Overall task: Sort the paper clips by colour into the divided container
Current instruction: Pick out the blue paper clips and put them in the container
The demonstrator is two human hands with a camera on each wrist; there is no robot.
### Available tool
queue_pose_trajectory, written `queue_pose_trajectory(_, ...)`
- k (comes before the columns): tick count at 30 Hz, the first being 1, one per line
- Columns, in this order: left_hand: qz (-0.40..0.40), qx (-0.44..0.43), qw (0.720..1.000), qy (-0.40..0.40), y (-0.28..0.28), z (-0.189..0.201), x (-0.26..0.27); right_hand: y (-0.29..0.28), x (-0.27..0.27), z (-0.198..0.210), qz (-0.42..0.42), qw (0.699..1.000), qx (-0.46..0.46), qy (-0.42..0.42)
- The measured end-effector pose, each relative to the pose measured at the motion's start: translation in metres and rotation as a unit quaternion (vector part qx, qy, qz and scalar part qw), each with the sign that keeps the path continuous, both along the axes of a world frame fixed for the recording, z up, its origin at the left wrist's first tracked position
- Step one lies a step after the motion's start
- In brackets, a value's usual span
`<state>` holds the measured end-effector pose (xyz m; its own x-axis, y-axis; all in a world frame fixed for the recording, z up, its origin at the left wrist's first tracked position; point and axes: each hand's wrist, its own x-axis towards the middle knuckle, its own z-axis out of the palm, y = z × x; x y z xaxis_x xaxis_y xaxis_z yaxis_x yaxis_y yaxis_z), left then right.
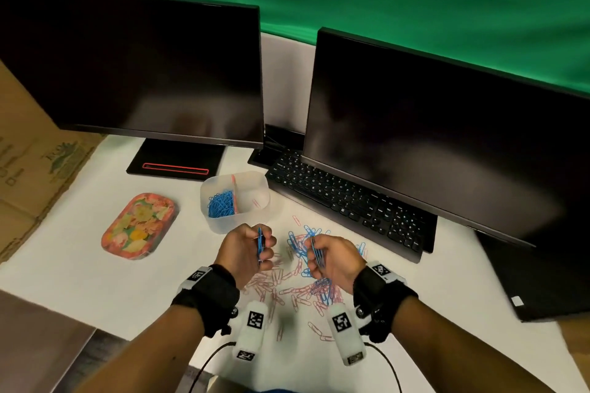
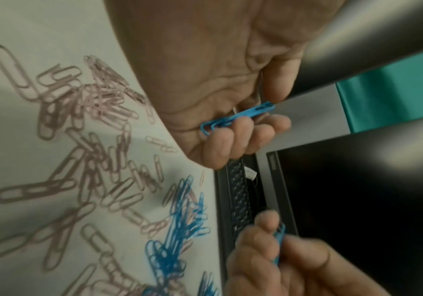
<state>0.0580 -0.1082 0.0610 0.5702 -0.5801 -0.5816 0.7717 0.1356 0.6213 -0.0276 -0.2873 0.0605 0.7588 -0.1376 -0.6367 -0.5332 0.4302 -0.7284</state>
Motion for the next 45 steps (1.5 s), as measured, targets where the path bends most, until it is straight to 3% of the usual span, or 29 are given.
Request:
queue_pose_trajectory(8, 0.099, 0.102, 0.99, -0.018, 0.029, 0.02, 0.061, 0.065, 0.101, 0.045, 0.085, 0.995, -0.05, -0.018)
queue_pose_trajectory(16, 0.121, 0.173, 0.977, -0.017, 0.045, 0.041, 0.112, 0.102, 0.166, 0.059, 0.128, 0.988, -0.079, 0.013)
queue_pose_trajectory(20, 0.097, 0.214, 0.971, -0.033, 0.043, 0.044, 0.12, 0.104, 0.171, 0.056, 0.071, 0.993, -0.095, 0.009)
queue_pose_trajectory(23, 0.079, 0.253, 0.962, -0.065, 0.043, 0.038, 0.124, 0.094, 0.165, 0.056, 0.086, 0.994, -0.073, 0.006)
queue_pose_trajectory(27, 0.04, 0.3, 0.942, -0.147, 0.035, 0.033, 0.117, 0.052, 0.14, 0.047, 0.122, 0.982, -0.142, -0.005)
queue_pose_trajectory(31, 0.007, 0.329, 0.885, -0.331, 0.02, 0.027, 0.09, 0.004, 0.093, 0.024, 0.149, 0.951, -0.27, -0.007)
queue_pose_trajectory(35, -0.165, 0.335, 0.803, -0.464, -0.007, 0.021, 0.045, -0.029, 0.039, -0.012, 0.178, 0.876, -0.446, 0.042)
queue_pose_trajectory(41, -0.341, 0.363, 0.694, -0.52, -0.044, -0.02, -0.002, -0.052, -0.033, -0.033, 0.213, 0.819, -0.528, 0.066)
queue_pose_trajectory(45, -0.403, 0.391, 0.624, -0.544, -0.056, -0.047, -0.024, -0.058, -0.064, -0.047, 0.231, 0.801, -0.545, 0.085)
